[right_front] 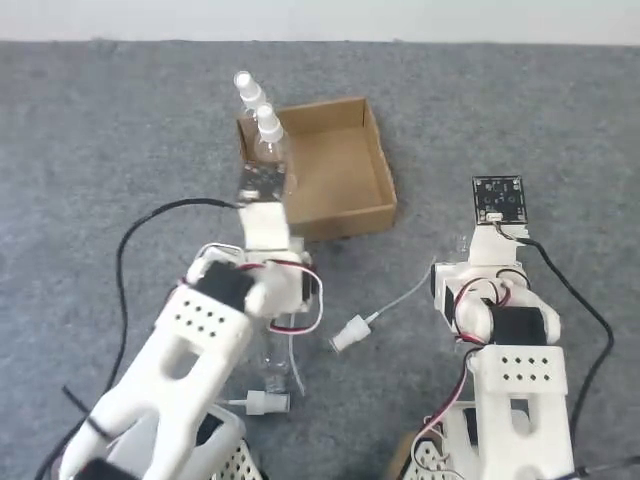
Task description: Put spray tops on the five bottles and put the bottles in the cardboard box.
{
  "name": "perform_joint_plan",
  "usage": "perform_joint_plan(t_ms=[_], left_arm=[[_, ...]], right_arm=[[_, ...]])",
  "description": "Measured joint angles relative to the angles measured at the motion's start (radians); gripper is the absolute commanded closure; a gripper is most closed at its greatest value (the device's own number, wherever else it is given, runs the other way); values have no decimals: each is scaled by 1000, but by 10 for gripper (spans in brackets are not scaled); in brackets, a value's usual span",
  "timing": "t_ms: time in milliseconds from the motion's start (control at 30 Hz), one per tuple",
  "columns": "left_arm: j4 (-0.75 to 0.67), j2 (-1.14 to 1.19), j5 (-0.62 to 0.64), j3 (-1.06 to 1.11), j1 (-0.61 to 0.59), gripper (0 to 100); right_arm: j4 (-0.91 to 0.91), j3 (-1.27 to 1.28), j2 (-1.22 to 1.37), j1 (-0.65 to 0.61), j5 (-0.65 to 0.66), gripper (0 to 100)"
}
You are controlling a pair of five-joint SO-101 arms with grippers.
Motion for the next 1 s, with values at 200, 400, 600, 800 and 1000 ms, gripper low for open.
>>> perform_joint_plan(t_ms=[200,400,600,800,1000], left_arm=[[0,-107,0,18,-55,989],[0,-233,0,63,-64,989],[-38,-397,0,141,-68,989],[-92,-601,5,244,-71,989],[-100,-799,5,319,-69,989]], right_arm=[[0,0,0,0,0,958],[0,0,0,0,0,958],[0,0,0,0,0,958],[0,5,-21,0,0,971],[0,74,-176,0,0,980]])
